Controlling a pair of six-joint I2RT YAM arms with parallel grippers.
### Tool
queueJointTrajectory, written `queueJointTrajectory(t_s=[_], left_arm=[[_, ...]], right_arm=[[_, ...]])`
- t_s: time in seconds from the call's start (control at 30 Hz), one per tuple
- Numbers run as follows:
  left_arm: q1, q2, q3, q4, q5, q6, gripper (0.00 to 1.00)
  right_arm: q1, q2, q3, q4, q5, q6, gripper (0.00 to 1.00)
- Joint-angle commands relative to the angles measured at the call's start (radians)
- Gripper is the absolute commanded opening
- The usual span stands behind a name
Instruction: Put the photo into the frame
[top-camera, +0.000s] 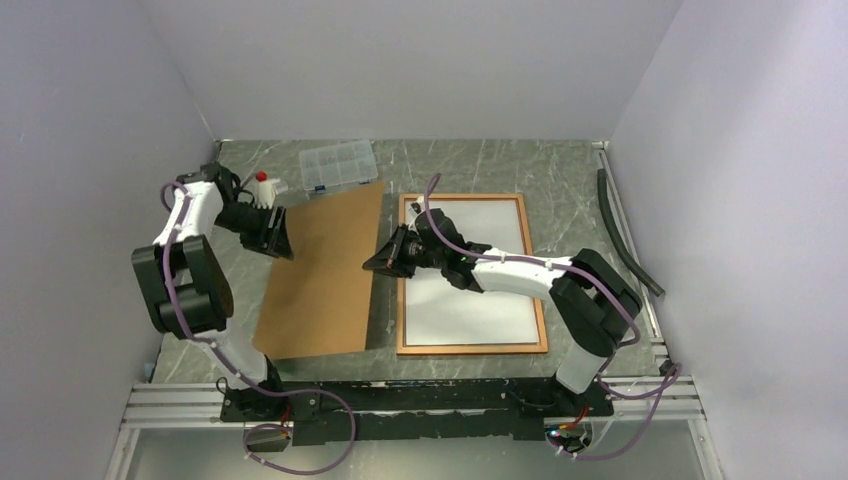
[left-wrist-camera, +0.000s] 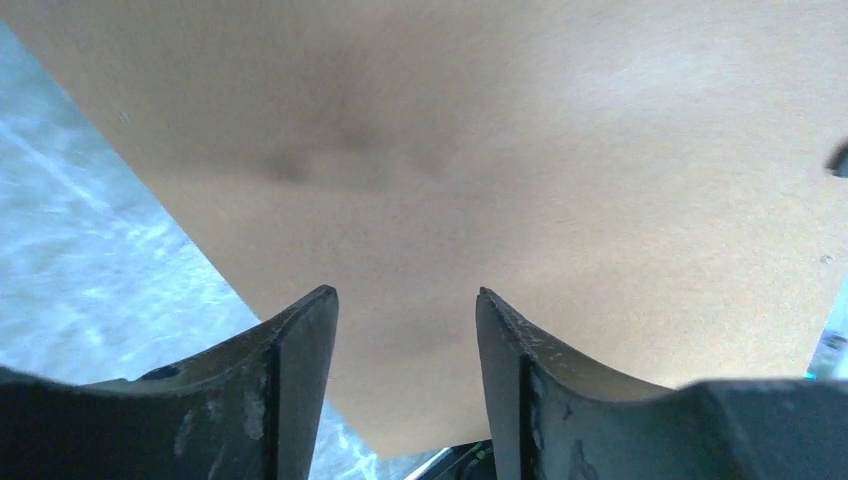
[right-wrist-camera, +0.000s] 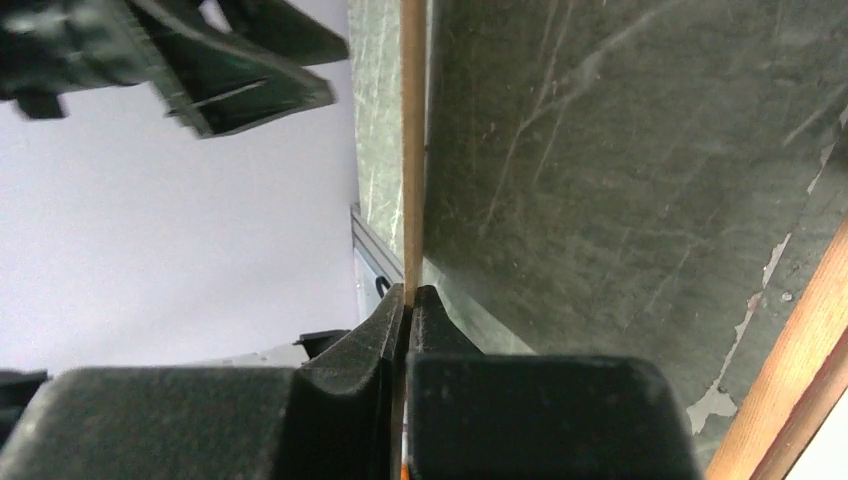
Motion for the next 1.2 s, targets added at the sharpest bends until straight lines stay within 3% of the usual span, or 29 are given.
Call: queueJointTrajectory(t_s=[0.0, 0.13, 0.3, 0.5, 0.67, 0.83, 0.97, 1.17], left_arm=[[-0.005, -0.215, 0.112, -0.075, 0.087, 0.086, 0.63], [-0.011, -0.479, 0.073, -0.041, 0.230, 0.254, 0.76], [-0.060, -0.711, 0.041, -0.066, 0.291, 0.456, 0.87], [-0.065, -0.801, 0.095, -0.300, 0.359, 0.688, 0.88], [-0.065, -0.922, 0.046, -0.363, 0.392, 0.873, 0.88], [-0.065, -1.084, -0.091, -0.183, 0.415, 0.958, 0.88], [-0.064, -1.166, -0.194, -0.136, 0.453, 1.116, 0.86], [-0.063, -1.225, -0.323, 0.120, 0.497, 1.064, 0.80]], right_arm=[[-0.001, -0.102, 0.099, -0.024, 0.049, 0.038, 0.00], [-0.004, -0.195, 0.126, -0.134, 0.122, 0.118, 0.00], [-0.004, -0.283, 0.257, -0.332, 0.294, 0.168, 0.00], [0.000, -0.301, 0.361, -0.380, 0.385, 0.232, 0.00], [0.007, -0.304, 0.364, -0.369, 0.417, 0.283, 0.00], [0.014, -0.296, 0.363, -0.346, 0.421, 0.316, 0.00], [0.021, -0.280, 0.367, -0.328, 0.436, 0.341, 0.00], [0.048, -0.219, 0.412, -0.311, 0.426, 0.367, 0.00]])
